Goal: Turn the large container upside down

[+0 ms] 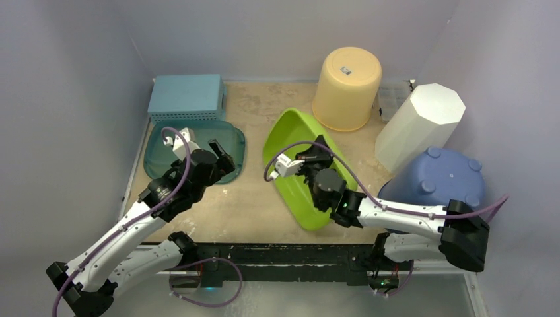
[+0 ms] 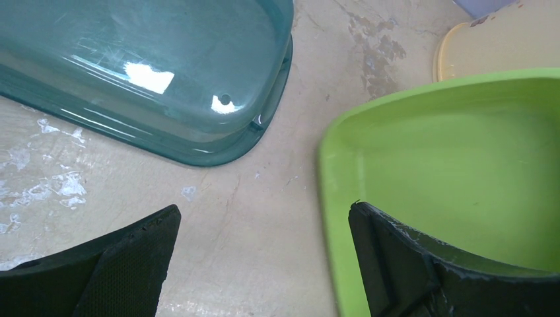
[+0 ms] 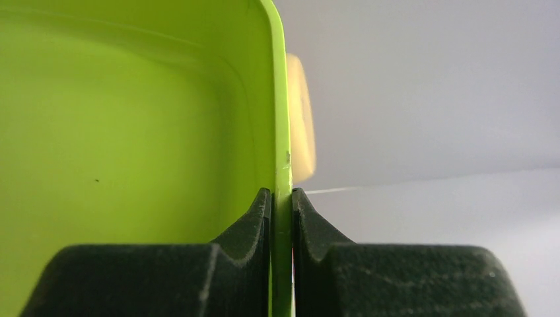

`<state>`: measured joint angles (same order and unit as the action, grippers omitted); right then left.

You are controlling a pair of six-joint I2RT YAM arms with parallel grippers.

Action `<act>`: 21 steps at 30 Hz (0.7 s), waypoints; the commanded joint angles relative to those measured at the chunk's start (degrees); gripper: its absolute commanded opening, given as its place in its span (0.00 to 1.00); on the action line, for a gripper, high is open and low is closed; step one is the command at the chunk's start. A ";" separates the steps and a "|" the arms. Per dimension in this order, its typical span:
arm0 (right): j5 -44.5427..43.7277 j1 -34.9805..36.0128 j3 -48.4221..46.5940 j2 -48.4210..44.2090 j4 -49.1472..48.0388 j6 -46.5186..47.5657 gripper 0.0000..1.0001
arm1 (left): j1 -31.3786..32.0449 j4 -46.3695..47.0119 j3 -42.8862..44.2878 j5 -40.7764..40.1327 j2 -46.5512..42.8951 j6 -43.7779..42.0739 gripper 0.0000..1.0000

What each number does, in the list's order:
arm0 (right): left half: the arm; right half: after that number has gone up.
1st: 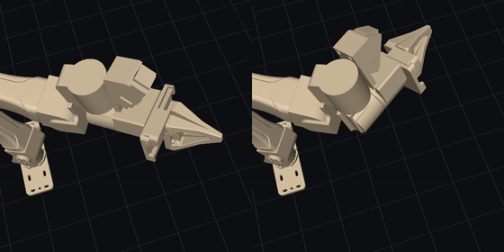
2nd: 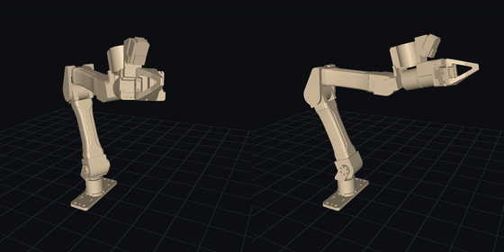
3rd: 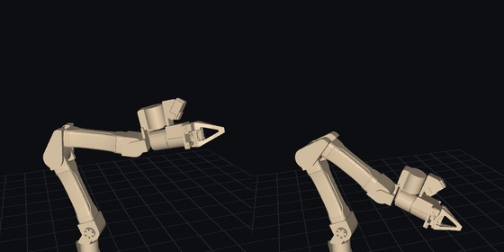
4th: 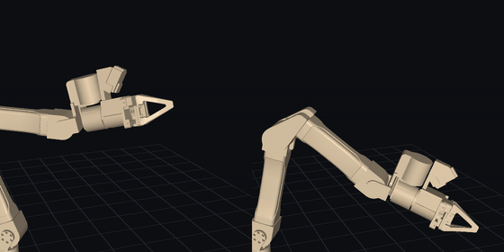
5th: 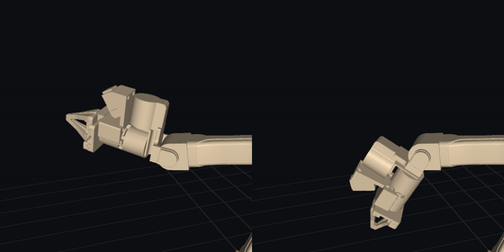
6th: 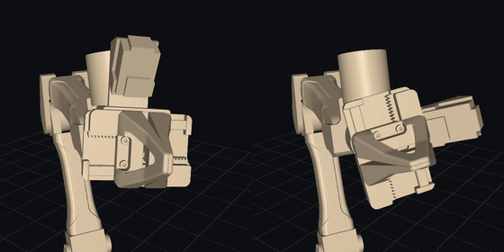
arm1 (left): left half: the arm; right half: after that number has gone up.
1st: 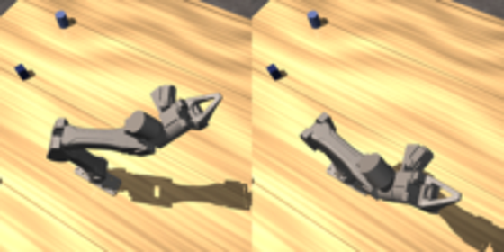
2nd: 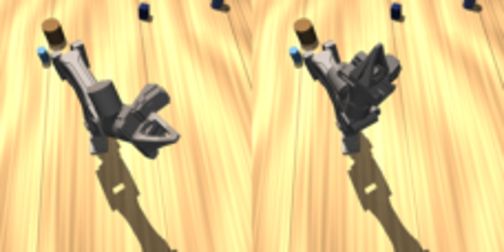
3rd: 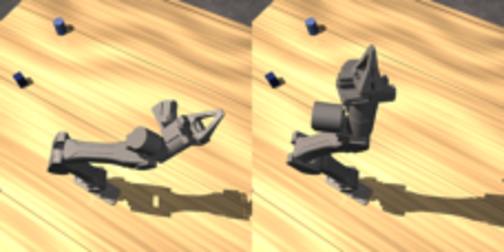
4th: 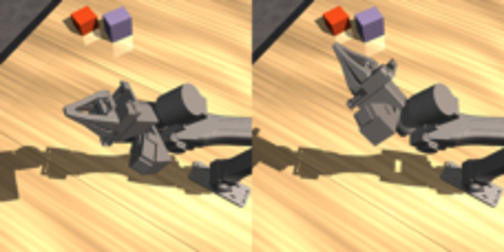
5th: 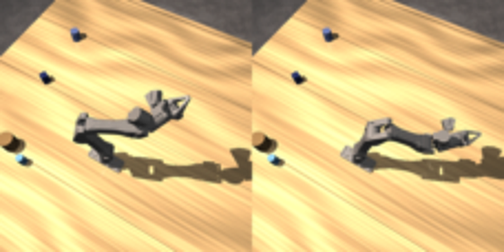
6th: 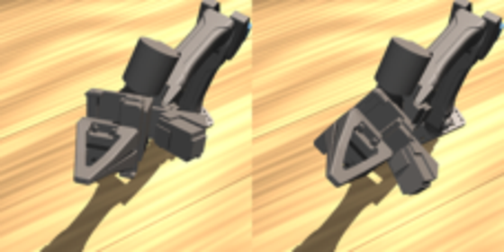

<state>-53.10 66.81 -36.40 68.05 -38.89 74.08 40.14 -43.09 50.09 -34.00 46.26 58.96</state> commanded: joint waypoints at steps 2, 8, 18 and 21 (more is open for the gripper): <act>6.25 -7.19 -1.56 -1.76 -8.56 16.66 0.00 | -0.28 -0.78 3.47 -2.44 -1.28 -1.55 0.98; 2.31 -4.17 -3.12 2.21 -11.47 16.83 0.00 | -0.24 0.26 2.93 -1.16 -2.12 -3.41 0.99; -6.91 12.98 -0.26 9.54 -3.43 1.40 0.00 | -0.80 -1.01 3.83 -1.34 -1.97 -2.35 0.98; -7.87 16.01 -1.78 11.01 4.24 -7.68 0.00 | -0.77 -2.79 5.28 -3.07 -3.08 -1.98 0.98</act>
<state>-55.72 80.47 -37.01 76.99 -44.51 81.38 39.75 -44.47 51.79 -34.41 44.73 57.34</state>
